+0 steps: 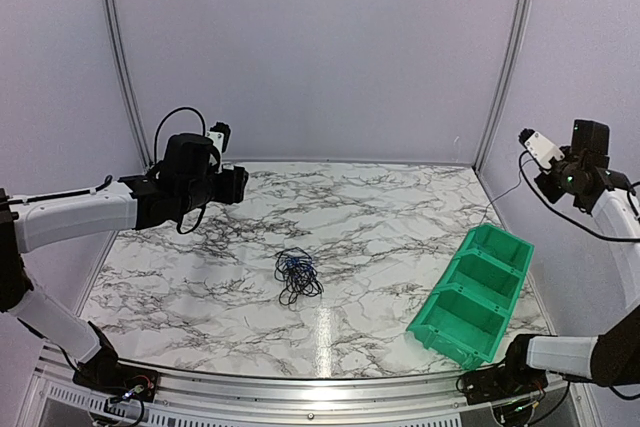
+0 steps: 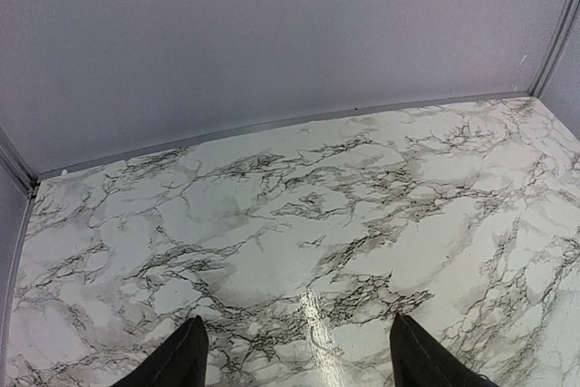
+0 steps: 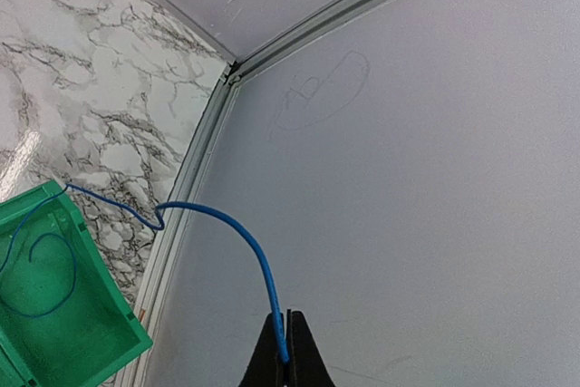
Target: Untangle the cables
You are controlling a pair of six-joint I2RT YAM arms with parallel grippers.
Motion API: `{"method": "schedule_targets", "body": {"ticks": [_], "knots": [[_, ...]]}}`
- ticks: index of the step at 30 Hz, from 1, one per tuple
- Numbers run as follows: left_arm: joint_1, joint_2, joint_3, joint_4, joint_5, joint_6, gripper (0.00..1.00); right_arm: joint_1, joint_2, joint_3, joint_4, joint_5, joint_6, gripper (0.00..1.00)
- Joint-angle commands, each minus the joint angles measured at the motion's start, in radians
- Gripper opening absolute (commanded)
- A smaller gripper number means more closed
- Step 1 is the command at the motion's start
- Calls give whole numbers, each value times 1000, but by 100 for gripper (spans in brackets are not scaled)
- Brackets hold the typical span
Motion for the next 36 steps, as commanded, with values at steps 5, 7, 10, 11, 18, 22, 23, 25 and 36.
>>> {"method": "schedule_targets", "body": {"ticks": [5,7,10,11,18,22,23,25,36], "knots": [[1,-21,25,-18,16,-14,72,-13,13,-82,-164,-151,-56,0],[1,-18,26,-18,19,-16,72,-12,35,-99,-182,-160,-63,0],[1,-17,26,-19,17,-16,72,-13,63,-132,-189,-160,-76,0],[0,-18,25,-19,15,-16,72,-13,71,-141,-191,-159,-82,0],[1,-10,26,-21,18,-15,72,-13,141,-158,-216,-164,-79,0],[1,-9,26,-21,20,-18,72,-13,207,-148,-227,-185,-54,0],[1,-9,26,-22,18,-18,72,-13,227,-142,-237,-197,-49,0],[0,-9,26,-22,18,-18,72,-12,268,-131,-264,-213,-42,0],[0,-7,28,-25,17,-14,72,-13,354,-128,-323,-206,-32,14]]}}
